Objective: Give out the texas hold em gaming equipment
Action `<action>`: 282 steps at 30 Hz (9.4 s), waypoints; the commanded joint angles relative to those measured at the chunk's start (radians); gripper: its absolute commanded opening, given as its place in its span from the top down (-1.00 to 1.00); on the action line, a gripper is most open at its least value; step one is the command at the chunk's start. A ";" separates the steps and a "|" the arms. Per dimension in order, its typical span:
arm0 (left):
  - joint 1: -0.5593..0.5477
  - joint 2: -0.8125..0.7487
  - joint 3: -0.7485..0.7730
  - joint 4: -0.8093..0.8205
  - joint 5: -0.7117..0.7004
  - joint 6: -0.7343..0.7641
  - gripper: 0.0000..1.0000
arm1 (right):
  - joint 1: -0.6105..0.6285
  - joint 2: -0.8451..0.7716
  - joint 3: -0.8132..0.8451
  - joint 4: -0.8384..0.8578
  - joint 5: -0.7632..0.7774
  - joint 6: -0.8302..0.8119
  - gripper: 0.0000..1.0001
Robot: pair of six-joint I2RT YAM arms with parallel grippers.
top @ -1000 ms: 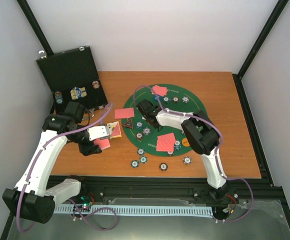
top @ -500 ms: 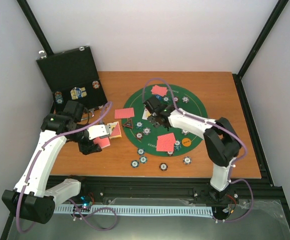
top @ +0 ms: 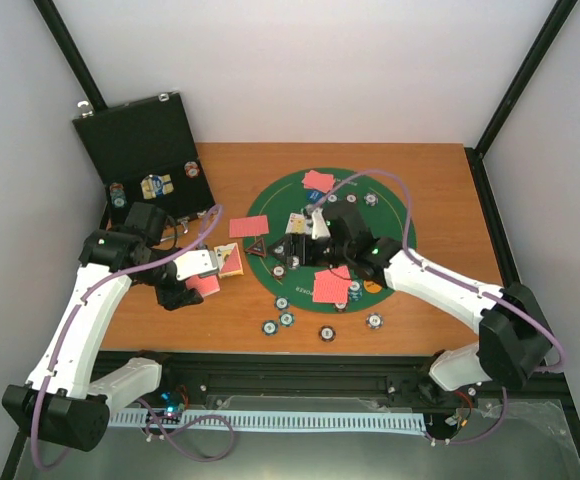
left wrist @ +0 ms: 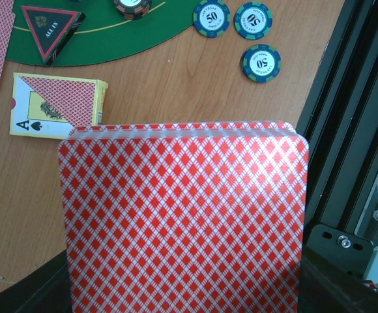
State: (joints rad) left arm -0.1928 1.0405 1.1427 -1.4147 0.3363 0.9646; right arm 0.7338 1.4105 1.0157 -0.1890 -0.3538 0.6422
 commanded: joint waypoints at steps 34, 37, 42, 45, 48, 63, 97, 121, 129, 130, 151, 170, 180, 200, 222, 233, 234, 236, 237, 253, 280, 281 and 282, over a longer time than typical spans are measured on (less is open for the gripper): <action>-0.004 -0.022 0.005 0.004 0.008 -0.001 0.46 | 0.350 0.360 0.078 0.667 -0.245 0.561 -0.82; -0.004 -0.023 0.008 -0.001 0.011 0.000 0.46 | 0.352 0.399 0.116 0.671 -0.256 0.568 -0.81; -0.004 -0.028 0.008 -0.010 0.010 0.004 0.46 | 0.353 0.460 0.172 0.697 -0.277 0.593 -0.78; -0.004 -0.027 0.010 -0.011 0.007 0.005 0.46 | 0.354 0.493 0.199 0.718 -0.285 0.614 -0.77; -0.004 -0.028 0.012 -0.013 0.008 0.005 0.46 | 0.354 0.521 0.210 0.743 -0.288 0.638 -0.73; -0.004 -0.030 0.017 -0.015 0.003 0.010 0.46 | 0.304 0.508 0.102 0.765 -0.310 0.642 -0.38; -0.004 -0.011 0.020 -0.009 0.010 0.005 0.46 | 0.243 0.285 0.000 0.542 -0.310 0.504 0.54; -0.004 -0.002 0.014 -0.004 0.007 0.003 0.45 | -0.062 0.235 0.397 -0.663 0.557 -0.341 0.83; -0.004 -0.006 0.015 -0.010 0.000 0.002 0.46 | -0.062 0.524 0.577 -0.663 1.157 -0.551 0.94; -0.004 -0.006 0.014 -0.008 0.000 0.003 0.46 | -0.062 0.551 0.589 -0.647 1.212 -0.571 0.95; -0.004 -0.006 -0.007 -0.005 -0.002 0.010 0.46 | -0.255 0.604 0.597 -0.627 0.253 -0.415 -0.36; -0.004 0.001 -0.013 0.004 -0.004 0.010 0.45 | -0.219 0.706 0.608 -0.591 0.294 -0.389 -0.34; -0.004 -0.003 -0.017 0.005 -0.006 0.010 0.46 | -0.179 0.702 0.613 -0.581 0.305 -0.356 -0.09; -0.004 0.005 -0.003 0.000 -0.015 0.018 0.46 | -0.176 0.843 0.759 -0.659 0.347 -0.367 -0.57; -0.005 -0.006 -0.011 -0.006 0.001 0.017 0.46 | -0.110 0.833 0.762 -0.653 0.466 -0.111 -0.69; -0.005 -0.011 -0.018 -0.002 0.001 0.023 0.47 | -0.100 0.864 0.765 -0.676 0.516 0.058 -0.58; -0.005 -0.011 -0.019 -0.002 0.001 0.023 0.47 | -0.100 0.863 0.755 -0.671 0.513 0.064 -0.57; -0.004 -0.014 -0.020 0.000 0.001 0.023 0.47 | -0.100 0.863 0.738 -0.661 0.505 0.067 -0.56; -0.004 -0.014 -0.019 0.000 0.000 0.024 0.47 | -0.100 0.862 0.732 -0.659 0.503 0.069 -0.54; -0.004 -0.019 -0.012 -0.007 0.002 0.020 0.47 | -0.105 0.744 0.617 -0.559 0.448 0.063 -0.13; -0.004 -0.022 -0.009 -0.013 -0.001 0.024 0.47 | -0.119 0.720 0.588 -0.544 0.489 0.347 -0.59; -0.004 -0.024 -0.010 -0.011 -0.003 0.026 0.47 | -0.118 0.725 0.588 -0.544 0.489 0.365 -0.59; -0.004 -0.024 -0.013 -0.010 -0.004 0.028 0.47 | -0.118 0.731 0.587 -0.546 0.490 0.379 -0.59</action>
State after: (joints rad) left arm -0.1928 1.0328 1.1191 -1.4147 0.3183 0.9657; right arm 0.6113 2.0998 1.5852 -0.7250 0.1173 0.9009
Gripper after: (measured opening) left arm 0.681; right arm 0.796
